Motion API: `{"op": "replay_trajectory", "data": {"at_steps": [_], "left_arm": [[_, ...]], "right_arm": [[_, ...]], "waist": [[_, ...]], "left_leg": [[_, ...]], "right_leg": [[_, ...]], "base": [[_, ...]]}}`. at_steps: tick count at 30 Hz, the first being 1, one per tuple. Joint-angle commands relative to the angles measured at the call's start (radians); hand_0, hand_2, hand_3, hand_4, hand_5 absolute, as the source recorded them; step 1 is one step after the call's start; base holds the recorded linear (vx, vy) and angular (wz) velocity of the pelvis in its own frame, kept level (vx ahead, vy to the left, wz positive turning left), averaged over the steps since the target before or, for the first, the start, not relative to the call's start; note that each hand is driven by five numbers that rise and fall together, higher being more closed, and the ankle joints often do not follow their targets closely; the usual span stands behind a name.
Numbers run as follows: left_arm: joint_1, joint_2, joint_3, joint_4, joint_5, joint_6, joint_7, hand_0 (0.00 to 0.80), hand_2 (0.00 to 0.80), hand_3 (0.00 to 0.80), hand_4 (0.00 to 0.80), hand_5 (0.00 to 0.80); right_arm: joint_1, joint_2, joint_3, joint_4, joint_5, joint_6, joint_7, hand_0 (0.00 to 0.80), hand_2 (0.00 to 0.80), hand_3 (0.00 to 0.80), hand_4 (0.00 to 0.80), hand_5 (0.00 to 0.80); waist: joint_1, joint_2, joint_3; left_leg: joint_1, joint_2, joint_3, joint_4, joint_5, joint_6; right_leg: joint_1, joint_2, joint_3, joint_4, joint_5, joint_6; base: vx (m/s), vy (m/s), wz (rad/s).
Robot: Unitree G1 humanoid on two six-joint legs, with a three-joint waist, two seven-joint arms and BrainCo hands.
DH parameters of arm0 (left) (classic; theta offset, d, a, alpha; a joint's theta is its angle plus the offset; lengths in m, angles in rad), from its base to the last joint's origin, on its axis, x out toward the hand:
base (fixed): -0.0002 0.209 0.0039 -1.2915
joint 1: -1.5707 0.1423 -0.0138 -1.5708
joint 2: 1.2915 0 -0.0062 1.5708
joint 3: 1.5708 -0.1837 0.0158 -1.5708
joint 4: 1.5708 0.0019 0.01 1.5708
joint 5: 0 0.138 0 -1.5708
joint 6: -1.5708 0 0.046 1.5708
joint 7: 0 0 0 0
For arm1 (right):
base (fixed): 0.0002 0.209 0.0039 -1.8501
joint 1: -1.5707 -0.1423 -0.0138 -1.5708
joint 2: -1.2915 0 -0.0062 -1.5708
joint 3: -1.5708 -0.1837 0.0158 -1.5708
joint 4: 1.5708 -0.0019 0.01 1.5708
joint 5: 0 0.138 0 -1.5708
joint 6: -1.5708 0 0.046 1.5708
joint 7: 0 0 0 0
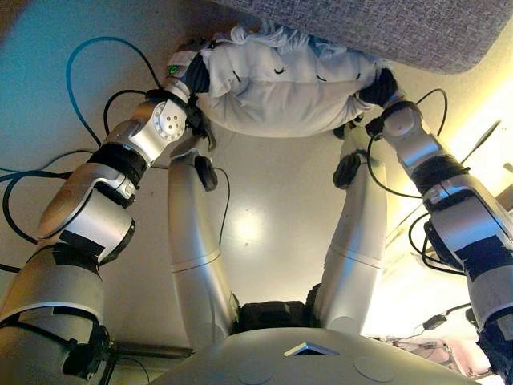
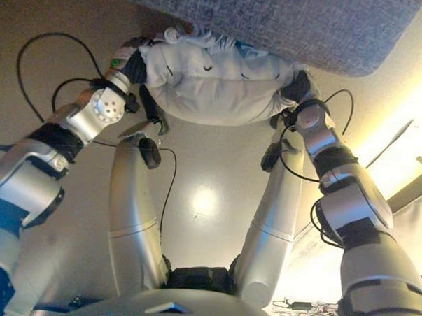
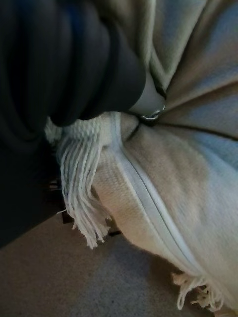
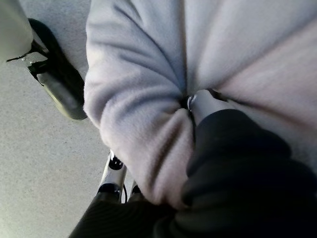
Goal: Pick up the cushion and take it to the sofa
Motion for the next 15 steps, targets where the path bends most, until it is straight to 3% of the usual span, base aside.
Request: {"op": "replay_trajectory", "data": {"at_steps": [1,10,15], "left_arm": [[0.042,-0.042,0.092,-0.13,-0.004,-0.04,0.044,0.8,0.8,0.8,0.8,0.8],[0.151,-0.033,0.178,-0.234,-0.051,-0.062,0.092,0.8,0.8,0.8,0.8,0.8],[0.222,-0.045,0.215,-0.267,-0.02,-0.068,0.121,0.8,0.8,0.8,0.8,0.8]], "right_arm": [[0.037,-0.019,-0.017,-0.136,0.081,-0.065,0.009,0.8,0.8,0.8,0.8,0.8],[0.223,-0.033,-0.083,-0.333,0.107,-0.132,-0.103,0.8,0.8,0.8,0.8,0.8],[0.342,-0.014,-0.121,-0.401,0.116,-0.188,-0.154,0.8,0.8,0.8,0.8,0.8]], "waist": [[-0.012,0.079,-0.005],[-0.028,0.033,-0.005],[-0.038,-0.002,-0.005]], "left_leg": [[-0.001,0.019,-0.036,-0.102,0.09,-0.023],[0.13,0.035,-0.038,-0.172,0.113,-0.037],[0.288,0.047,-0.033,-0.259,0.133,-0.042]], "right_leg": [[0.0,-0.006,0.02,0.02,0.043,0.031],[0.152,0.007,-0.019,-0.072,0.054,0.033],[0.33,0.013,-0.041,-0.2,0.075,0.041]], "base": [[0.0,0.0,0.0],[-0.006,-0.03,-0.01],[0.014,-0.059,-0.05]]}}
